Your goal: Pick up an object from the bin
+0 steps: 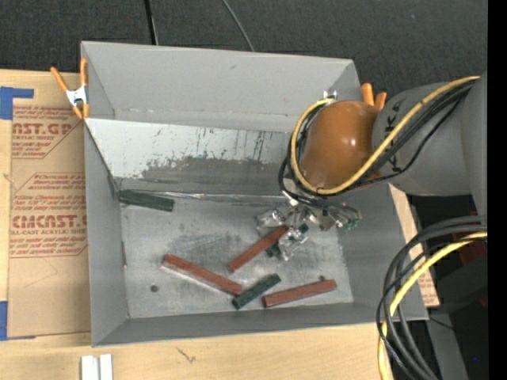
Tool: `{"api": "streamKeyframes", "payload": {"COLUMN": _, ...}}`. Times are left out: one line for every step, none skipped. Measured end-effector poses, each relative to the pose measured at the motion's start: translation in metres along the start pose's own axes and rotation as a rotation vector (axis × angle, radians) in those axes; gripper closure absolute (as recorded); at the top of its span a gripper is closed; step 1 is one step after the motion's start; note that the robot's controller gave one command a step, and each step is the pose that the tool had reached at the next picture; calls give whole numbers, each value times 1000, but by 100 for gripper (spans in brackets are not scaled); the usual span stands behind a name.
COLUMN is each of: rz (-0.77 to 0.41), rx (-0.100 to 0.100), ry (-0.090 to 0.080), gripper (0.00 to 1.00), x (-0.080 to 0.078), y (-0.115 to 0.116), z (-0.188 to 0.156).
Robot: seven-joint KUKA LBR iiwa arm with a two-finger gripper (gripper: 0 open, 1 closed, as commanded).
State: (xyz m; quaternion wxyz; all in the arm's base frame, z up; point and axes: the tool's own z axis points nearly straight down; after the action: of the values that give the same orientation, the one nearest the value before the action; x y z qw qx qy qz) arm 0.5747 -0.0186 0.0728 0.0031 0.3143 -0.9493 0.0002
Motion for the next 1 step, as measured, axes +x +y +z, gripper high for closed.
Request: {"api": "streamKeyframes", "payload": {"rz": 0, "rx": 0, "ry": 0, "gripper": 100, "x": 0, "y": 0, "z": 0}}
